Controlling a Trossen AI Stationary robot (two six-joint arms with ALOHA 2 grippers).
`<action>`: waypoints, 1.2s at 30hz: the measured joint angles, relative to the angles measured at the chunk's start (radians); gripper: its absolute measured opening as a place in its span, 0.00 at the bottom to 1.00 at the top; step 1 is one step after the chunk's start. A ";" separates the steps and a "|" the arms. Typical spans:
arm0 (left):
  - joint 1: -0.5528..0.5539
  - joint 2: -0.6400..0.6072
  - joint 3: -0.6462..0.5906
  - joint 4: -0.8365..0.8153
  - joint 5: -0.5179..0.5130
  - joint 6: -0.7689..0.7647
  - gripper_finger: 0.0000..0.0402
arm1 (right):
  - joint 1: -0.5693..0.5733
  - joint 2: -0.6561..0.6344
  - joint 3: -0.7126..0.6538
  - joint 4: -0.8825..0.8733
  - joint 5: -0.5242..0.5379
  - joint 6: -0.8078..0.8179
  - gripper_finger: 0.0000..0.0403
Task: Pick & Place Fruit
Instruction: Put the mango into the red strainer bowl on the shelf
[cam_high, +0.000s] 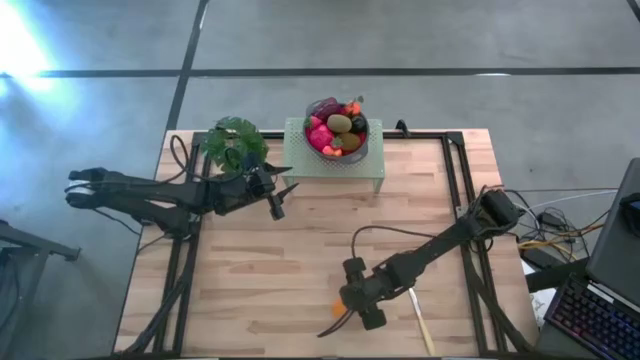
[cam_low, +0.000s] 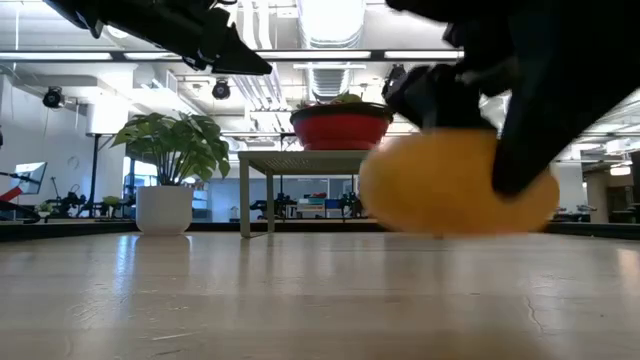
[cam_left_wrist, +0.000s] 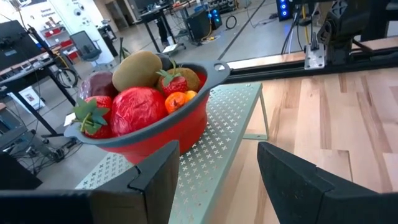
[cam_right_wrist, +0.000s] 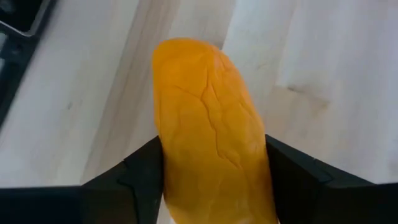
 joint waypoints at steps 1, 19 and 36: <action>0.000 0.000 0.000 -0.003 0.000 0.000 0.55 | 0.000 -0.013 0.000 -0.012 0.004 -0.001 0.54; 0.000 0.000 0.000 -0.017 0.000 0.000 0.55 | -0.224 -0.406 -0.004 -0.183 0.176 -0.130 0.56; 0.000 0.000 0.000 -0.024 0.000 0.000 0.55 | -0.736 -0.600 -0.005 -0.045 0.175 -0.185 0.57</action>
